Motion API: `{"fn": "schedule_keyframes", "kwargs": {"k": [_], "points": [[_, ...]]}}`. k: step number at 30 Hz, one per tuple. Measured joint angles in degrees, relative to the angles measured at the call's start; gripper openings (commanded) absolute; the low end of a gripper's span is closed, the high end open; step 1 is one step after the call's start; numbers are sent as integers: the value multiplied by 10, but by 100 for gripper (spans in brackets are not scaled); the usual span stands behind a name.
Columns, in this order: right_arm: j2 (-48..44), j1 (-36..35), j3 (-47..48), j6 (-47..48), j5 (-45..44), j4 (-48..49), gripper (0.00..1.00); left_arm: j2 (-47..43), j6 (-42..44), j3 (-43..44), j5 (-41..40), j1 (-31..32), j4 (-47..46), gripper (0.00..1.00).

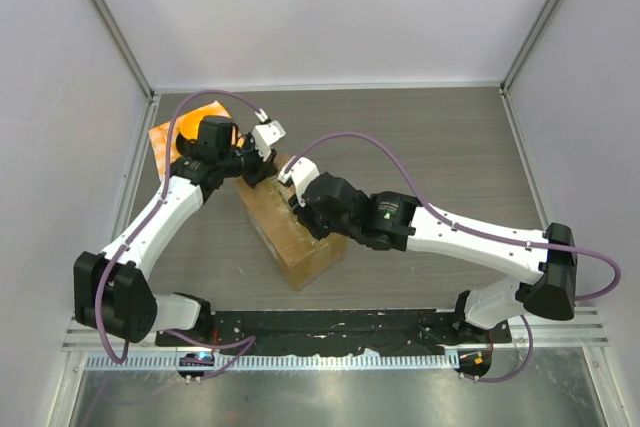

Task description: Unpack the express box

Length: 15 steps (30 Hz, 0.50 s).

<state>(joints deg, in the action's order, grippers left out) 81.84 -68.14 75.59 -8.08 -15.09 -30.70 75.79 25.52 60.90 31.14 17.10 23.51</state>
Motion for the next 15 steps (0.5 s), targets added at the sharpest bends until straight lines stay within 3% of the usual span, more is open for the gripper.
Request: {"fn": "schedule_keyframes", "kwargs": {"k": [6,9,10,13,15], "points": [[-6,-3,-1,-8,-6,-1,1,1,-11,-4,-22,1,-13,0],[-6,-8,-2,-13,-16,-1,1,0,-11,-10,-26,2,-21,16],[-7,-10,-4,-14,-19,0,1,-3,-11,-12,-28,3,-23,32],[-10,-15,-10,-19,-28,7,1,-11,-14,-16,-31,7,-21,50],[-15,-16,-16,-24,-31,12,1,-16,-12,-16,-32,10,-15,53]]}}
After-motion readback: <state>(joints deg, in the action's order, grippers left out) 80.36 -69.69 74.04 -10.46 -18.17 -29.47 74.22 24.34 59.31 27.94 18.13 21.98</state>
